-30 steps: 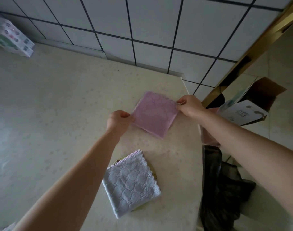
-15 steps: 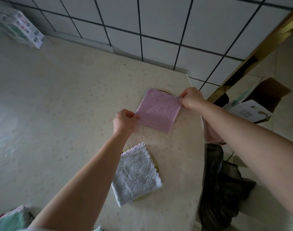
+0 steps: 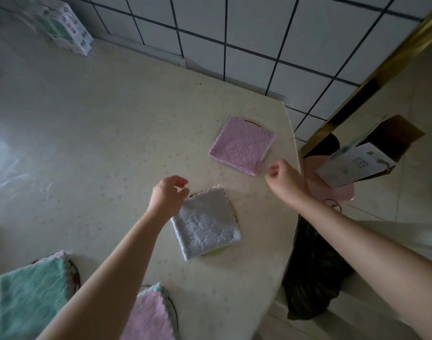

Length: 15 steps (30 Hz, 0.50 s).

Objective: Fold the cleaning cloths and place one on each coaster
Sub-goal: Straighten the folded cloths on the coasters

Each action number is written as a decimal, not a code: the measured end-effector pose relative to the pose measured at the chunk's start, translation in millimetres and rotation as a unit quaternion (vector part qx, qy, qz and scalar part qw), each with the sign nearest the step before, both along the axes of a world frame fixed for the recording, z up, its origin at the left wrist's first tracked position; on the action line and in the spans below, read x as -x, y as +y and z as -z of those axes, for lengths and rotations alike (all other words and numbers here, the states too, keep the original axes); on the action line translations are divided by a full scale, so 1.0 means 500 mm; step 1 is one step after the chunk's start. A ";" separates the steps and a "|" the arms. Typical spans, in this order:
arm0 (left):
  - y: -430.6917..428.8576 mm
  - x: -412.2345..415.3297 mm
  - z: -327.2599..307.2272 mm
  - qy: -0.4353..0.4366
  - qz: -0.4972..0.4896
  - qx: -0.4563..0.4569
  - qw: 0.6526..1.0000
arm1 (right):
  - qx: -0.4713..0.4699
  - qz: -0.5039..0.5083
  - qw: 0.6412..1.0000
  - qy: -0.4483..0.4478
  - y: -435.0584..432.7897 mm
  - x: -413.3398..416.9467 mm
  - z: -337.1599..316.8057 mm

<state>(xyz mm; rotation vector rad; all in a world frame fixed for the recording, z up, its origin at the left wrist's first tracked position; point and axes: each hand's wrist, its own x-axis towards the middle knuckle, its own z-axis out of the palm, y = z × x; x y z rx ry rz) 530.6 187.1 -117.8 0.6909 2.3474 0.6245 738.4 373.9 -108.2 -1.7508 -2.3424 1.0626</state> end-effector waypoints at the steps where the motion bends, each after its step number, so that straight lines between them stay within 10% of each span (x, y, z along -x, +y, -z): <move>1: -0.019 -0.002 -0.001 0.006 0.002 0.008 1.000 | 0.022 -0.007 1.000 0.016 -0.032 -0.008 0.004; 15: -0.105 -0.042 0.001 -0.010 -0.056 -0.011 0.998 | 0.132 -0.029 0.991 -0.024 -0.256 -0.019 0.033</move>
